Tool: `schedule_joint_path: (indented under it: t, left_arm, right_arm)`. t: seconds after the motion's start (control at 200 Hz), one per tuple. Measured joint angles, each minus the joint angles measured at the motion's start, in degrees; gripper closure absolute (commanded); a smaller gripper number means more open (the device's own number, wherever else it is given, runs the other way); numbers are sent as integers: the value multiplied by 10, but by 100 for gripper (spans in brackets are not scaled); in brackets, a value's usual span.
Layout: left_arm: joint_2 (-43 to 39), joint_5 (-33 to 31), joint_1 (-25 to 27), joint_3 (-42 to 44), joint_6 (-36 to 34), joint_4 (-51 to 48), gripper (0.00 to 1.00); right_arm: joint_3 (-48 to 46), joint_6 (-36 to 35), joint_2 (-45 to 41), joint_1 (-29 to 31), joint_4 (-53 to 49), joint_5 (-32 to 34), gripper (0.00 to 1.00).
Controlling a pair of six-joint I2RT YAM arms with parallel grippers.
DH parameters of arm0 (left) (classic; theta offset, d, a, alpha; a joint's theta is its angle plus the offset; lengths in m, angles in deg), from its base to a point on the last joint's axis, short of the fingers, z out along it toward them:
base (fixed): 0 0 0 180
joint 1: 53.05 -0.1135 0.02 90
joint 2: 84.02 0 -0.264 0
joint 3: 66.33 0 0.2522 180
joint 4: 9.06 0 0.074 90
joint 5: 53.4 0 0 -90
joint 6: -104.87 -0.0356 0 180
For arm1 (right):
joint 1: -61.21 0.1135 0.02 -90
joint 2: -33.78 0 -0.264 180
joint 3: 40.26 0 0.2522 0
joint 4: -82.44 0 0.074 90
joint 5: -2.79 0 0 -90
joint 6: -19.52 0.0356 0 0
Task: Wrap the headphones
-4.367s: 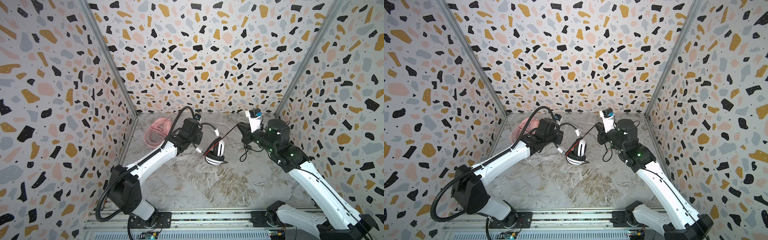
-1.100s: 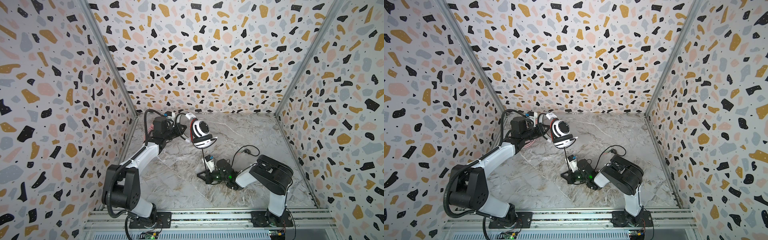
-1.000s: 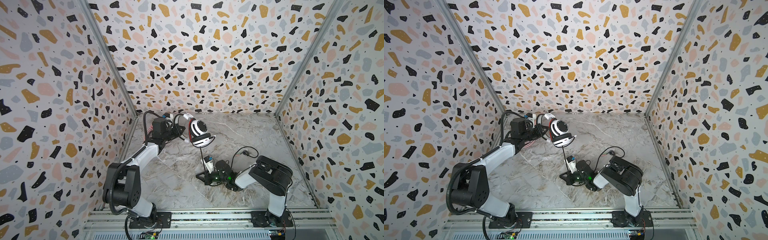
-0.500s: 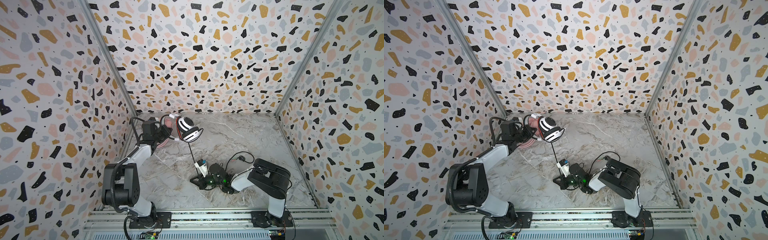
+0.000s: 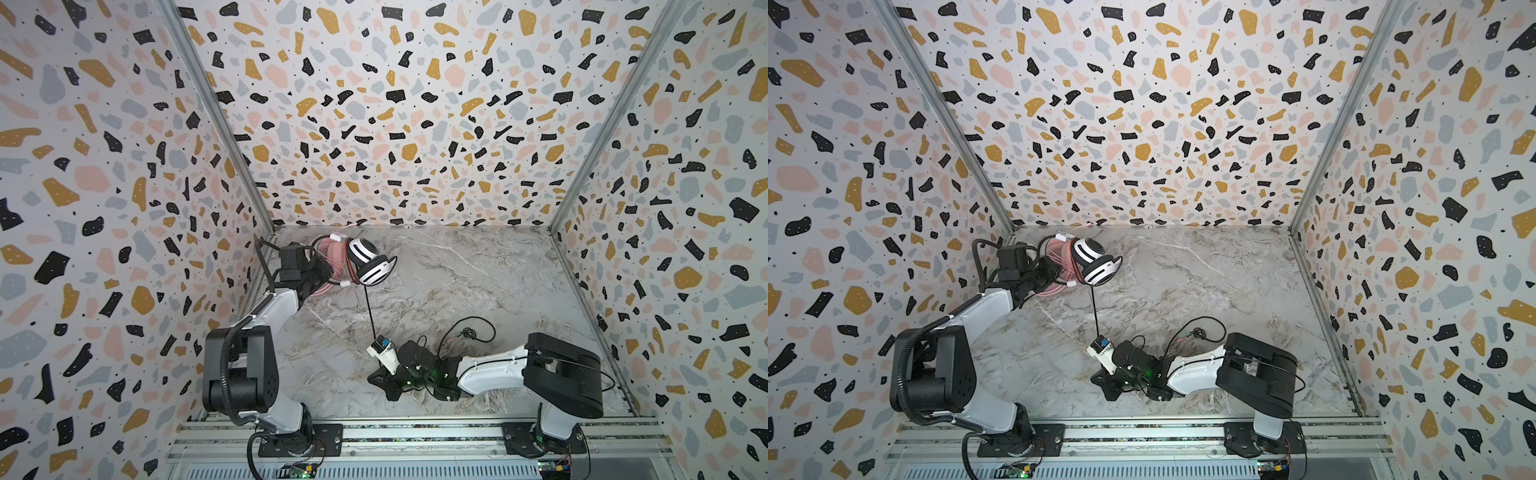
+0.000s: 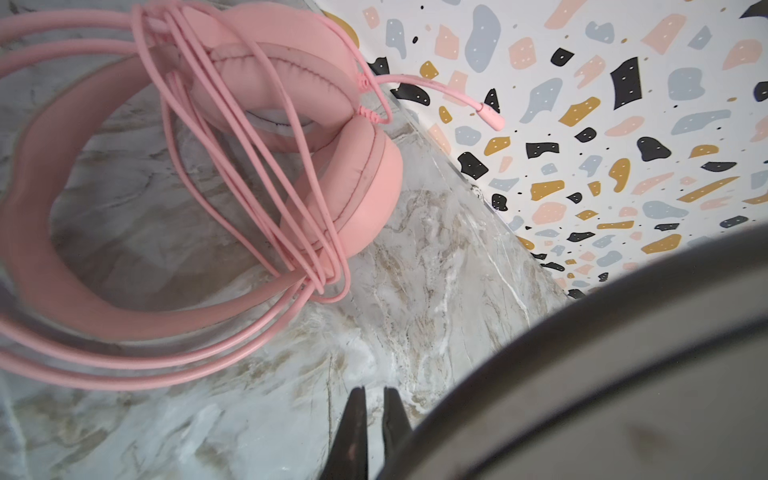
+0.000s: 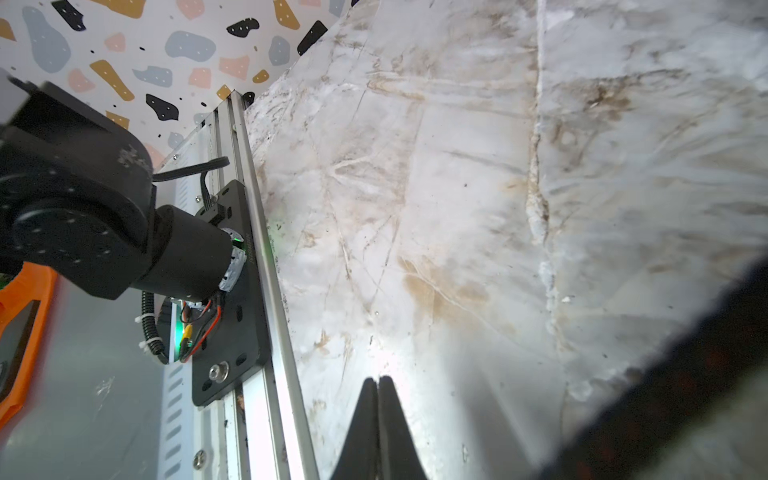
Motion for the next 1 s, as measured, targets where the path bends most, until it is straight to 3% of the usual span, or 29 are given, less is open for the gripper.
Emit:
schedule_joint_path:
  t: [0.425,0.721,1.001]
  left_arm:
    - [0,-54,23,-30,-38,-56,100]
    - [12,-118,119,-90,-97,-106,100]
    - [44,-184,198,-143,-158,-168,100]
  right_arm:
    - [111,-79,-124,18,-182,94,96]
    - [167,-124,-166,16,-265,134,96]
    - [210,-166,-209,-62,-326,138,96]
